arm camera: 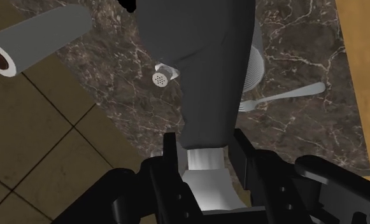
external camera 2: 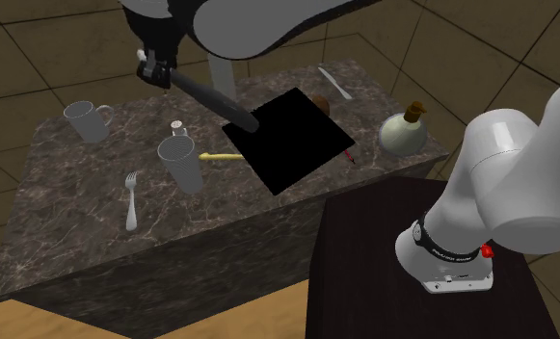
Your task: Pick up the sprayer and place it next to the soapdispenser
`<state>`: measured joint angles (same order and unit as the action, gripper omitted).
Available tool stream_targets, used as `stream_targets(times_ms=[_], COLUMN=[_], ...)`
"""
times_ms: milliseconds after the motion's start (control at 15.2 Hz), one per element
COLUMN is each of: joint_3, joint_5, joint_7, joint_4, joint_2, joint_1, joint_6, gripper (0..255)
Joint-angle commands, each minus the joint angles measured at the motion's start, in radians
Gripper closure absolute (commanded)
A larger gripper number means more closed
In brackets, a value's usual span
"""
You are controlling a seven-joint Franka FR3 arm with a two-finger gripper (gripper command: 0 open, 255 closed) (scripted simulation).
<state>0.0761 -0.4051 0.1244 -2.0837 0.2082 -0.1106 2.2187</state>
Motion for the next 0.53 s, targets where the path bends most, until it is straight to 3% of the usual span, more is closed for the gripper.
stream_targets(times_ms=[0, 462], joint_3=[0.001, 0.002], joint_5=[0.007, 0.028], joint_7=[-0.009, -0.045], joint_4=[0.021, 0.108], joint_2=[0.004, 0.007], joint_1=[0.002, 0.006], joint_6=[-0.024, -0.110], gripper=[255, 255])
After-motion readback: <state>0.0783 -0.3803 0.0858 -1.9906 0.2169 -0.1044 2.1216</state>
